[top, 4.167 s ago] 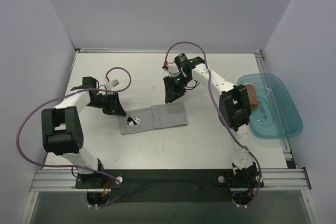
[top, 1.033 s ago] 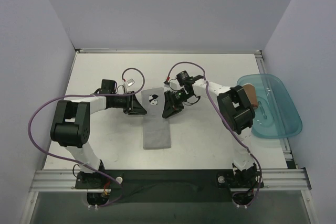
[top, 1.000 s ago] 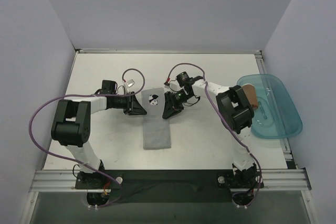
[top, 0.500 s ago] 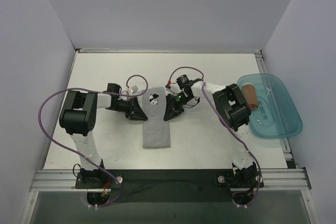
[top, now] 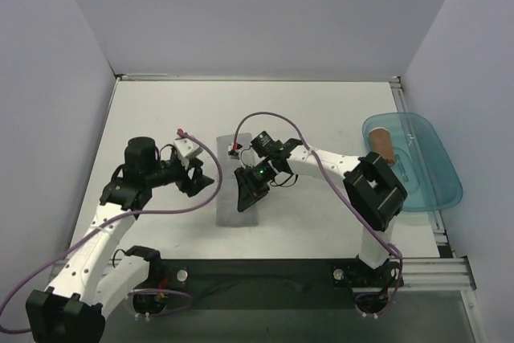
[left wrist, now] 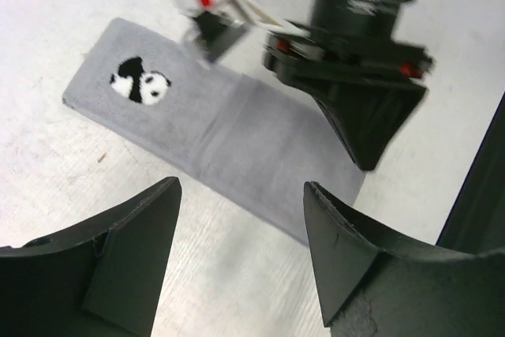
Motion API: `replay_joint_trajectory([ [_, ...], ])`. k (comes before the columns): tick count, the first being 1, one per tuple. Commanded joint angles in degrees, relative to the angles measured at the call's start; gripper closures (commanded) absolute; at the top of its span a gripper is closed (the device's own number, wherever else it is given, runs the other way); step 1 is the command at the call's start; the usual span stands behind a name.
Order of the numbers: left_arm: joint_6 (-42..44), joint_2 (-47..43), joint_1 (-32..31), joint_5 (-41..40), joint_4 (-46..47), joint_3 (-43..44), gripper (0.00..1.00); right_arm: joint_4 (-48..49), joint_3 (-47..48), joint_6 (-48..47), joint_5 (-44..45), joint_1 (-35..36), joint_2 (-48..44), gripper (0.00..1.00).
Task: Roll the towels
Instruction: Fold the towel, then roll the towel
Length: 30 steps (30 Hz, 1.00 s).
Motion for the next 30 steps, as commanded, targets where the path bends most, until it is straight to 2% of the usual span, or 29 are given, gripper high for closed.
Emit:
replay_joint_trajectory([
  [1,16.28,-5.2,-4.41,-7.9,-10.2,-5.33,0.26,0.32,1.25,1.01,-1.59,-0.9,4.29,0.84],
  [3,20.86,-10.48,-9.33,-10.99,-10.38,-8.83,0.27,0.5,2.66,2.06,-2.82,-0.72,7.8,0.83],
  [8,27.36,-15.58,-22.77,-22.76,-9.86,-14.12,0.31,0.67,4.6,2.86,-4.06,-0.72,14.31,0.83],
  [9,27.99,-15.76,-27.5,-24.43,-8.2,-14.83,0.32,0.67,4.6,2.68,-3.97,-0.63,14.93,0.83],
  [13,30.8,-13.4,-36.82,-30.85,-3.27,-18.69,0.35,0.67,4.25,2.95,-4.4,-1.24,18.36,0.84],
  [16,31.51,-8.13,-41.76,-34.29,0.77,-19.14,0.38,0.76,4.25,3.38,-4.67,-1.95,18.28,0.84],
  [20,31.94,-2.16,-45.46,-35.61,6.04,-20.54,0.42,0.67,4.69,4.09,-5.46,-2.74,17.14,0.84],
  [23,32.3,-0.57,-47.83,-35.7,9.38,-21.51,0.49,0.67,4.42,4.26,-5.81,-2.83,16.26,0.84],
  [25,32.56,0.31,-48.89,-36.14,12.02,-23.09,0.51,0.67,3.9,4.0,-5.73,-2.74,15.64,0.84],
  [30,33.18,3.3,-49.08,-38.77,14.31,-24.68,0.56,0.59,3.54,3.48,-5.55,-2.74,15.37,0.84],
])
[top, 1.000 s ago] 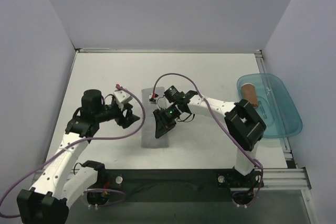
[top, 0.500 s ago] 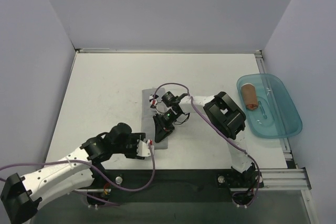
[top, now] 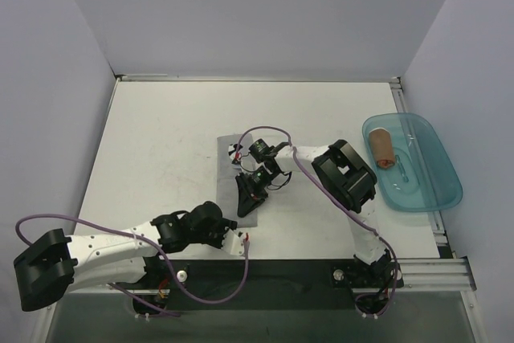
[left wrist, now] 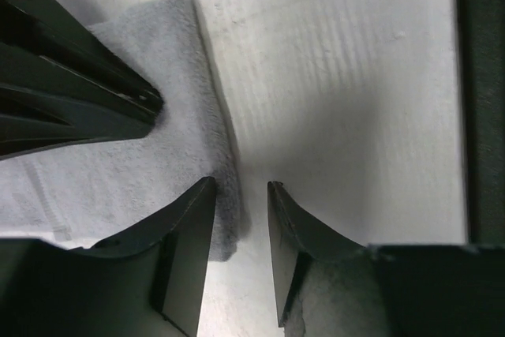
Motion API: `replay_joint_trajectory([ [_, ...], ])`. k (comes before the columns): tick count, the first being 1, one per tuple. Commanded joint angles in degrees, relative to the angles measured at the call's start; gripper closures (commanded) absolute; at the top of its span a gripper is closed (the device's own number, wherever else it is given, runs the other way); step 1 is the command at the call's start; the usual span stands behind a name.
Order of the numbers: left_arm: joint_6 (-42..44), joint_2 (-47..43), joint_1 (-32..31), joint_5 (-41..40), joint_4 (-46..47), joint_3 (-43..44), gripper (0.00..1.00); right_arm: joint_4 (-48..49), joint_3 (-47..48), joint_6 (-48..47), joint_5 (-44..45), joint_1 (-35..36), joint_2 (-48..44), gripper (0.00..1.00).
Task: Roll the towels
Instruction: Roll the towel
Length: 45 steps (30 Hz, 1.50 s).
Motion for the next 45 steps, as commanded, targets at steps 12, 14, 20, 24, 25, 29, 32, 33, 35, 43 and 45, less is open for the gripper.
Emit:
replay_joint_trajectory([
  [12,0.08,2.77,-1.37,0.29,2.0,-0.71,0.87,-9.77,6.69,-7.66,2.8,0.08,-2.15,0.84],
  [14,-1.06,2.68,-1.37,1.78,-0.37,0.43,0.95,-11.18,8.19,-9.16,3.77,-0.01,-3.38,0.84],
  [20,-3.78,0.66,-1.37,7.32,-8.72,5.18,1.0,-11.89,14.61,-9.77,7.98,-0.8,-2.69,0.83],
  [24,-6.33,0.04,-1.37,11.28,-12.77,8.87,1.0,-11.62,17.33,-10.13,11.5,-2.2,0.47,0.83],
  [25,-7.73,0.04,-1.37,11.98,-13.56,10.36,1.0,-11.54,17.6,-10.13,11.94,-2.29,2.05,0.83],
  [29,-11.16,0.22,-0.58,15.85,-16.99,13.96,1.0,-11.45,16.9,-10.13,11.95,-2.03,4.69,0.84],
  [32,-12.75,0.83,2.31,18.66,-18.04,16.42,1.0,-11.01,15.06,-10.21,11.42,-1.59,5.4,0.85],
  [33,-13.1,1.18,3.11,19.8,-18.05,16.96,1.0,-10.92,14.45,-10.21,11.42,-1.59,5.49,0.86],
  [35,-13.98,2.32,7.06,21.47,-18.66,18.54,1.0,-10.74,13.74,-10.3,11.25,-1.41,5.58,0.86],
  [43,-15.21,9.44,21.74,27.71,-17.35,23.9,1.0,-10.74,12.94,-10.65,11.07,-0.89,5.05,0.86],
  [45,-15.83,12.07,24.72,27.89,-15.24,24.96,1.0,-10.74,13.03,-10.83,10.98,-0.8,5.14,0.86],
])
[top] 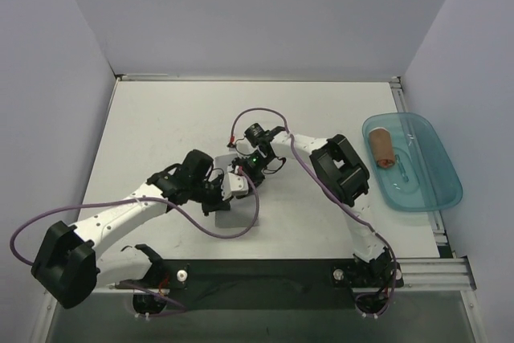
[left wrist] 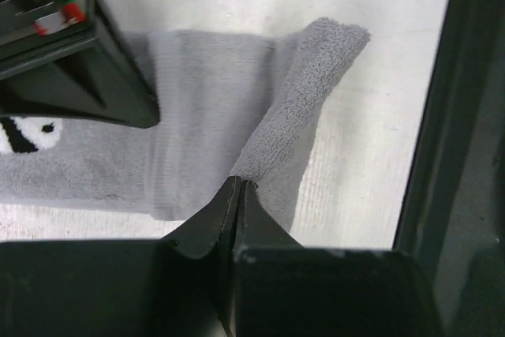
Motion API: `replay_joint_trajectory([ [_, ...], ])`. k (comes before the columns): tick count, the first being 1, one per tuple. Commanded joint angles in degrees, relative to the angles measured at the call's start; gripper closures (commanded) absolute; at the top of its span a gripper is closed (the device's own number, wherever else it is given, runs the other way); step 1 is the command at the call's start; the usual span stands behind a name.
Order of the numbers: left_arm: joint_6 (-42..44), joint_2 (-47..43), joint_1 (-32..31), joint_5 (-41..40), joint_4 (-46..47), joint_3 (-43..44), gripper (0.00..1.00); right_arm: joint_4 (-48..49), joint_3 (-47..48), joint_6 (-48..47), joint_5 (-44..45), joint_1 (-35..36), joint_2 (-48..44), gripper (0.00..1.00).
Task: Roll the towels
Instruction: Roll the towel
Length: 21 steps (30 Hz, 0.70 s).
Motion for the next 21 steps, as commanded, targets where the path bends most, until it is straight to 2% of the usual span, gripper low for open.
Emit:
replay_joint_trajectory([
  [1,-1.64,3.31,4.08,4.27,3.25,3.54,1.0,-2.26,-1.28,-1.76,2.63,0.8,-0.3,0.86],
  [8,-4.54,11.39,8.04,3.12,11.77,3.37,1.0,-2.44,0.03,-1.58,1.93,0.18,-0.65,0.86],
  [21,-1.03,16.24,8.31,-0.13,16.35,2.75,1.0,-2.44,3.64,0.53,0.43,-3.24,0.49,0.84],
])
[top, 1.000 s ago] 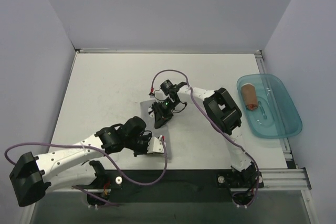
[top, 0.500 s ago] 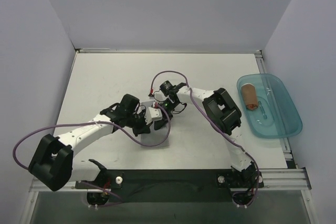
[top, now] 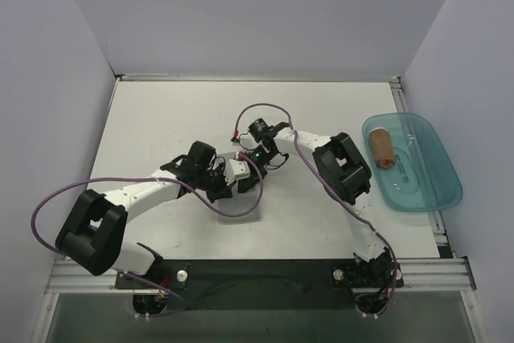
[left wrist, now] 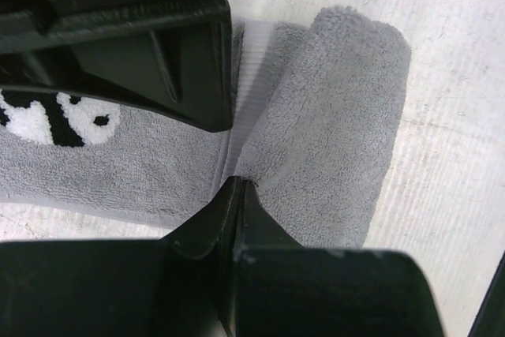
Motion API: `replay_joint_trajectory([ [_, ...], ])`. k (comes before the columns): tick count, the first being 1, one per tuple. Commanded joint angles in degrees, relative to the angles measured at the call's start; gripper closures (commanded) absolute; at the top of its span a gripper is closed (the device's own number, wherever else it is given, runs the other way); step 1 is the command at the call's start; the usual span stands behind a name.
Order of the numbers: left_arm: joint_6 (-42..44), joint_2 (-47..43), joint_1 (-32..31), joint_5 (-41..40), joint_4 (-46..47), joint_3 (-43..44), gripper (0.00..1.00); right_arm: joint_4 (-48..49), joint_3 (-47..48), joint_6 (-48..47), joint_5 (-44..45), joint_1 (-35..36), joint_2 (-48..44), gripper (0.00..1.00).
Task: Roll the towels
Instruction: Roll the towel
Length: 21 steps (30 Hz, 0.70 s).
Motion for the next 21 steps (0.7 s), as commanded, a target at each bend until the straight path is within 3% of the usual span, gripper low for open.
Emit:
replay_joint_trajectory([
  [1,1.64,1.16,0.28,-0.28,3.96,0.9,1.0,-2.0,3.11,0.42,0.89,-1.56,0.16,0.83],
  [10,4.89,4.32,0.19,-1.6,3.7,1.33,1.0,-2.27,6.37,4.1,-1.38,-8.5,-4.49,0.76],
  [17,3.66,7.4,0.9,-1.42,3.61,2.38,1.0,-1.04,-3.02,8.58,-8.85,-11.5,-12.49,0.75],
  [21,3.31,8.46,1.6,-0.19,3.09,3.09,1.0,4.92,-11.62,14.9,-12.98,-10.8,-15.65,0.75],
])
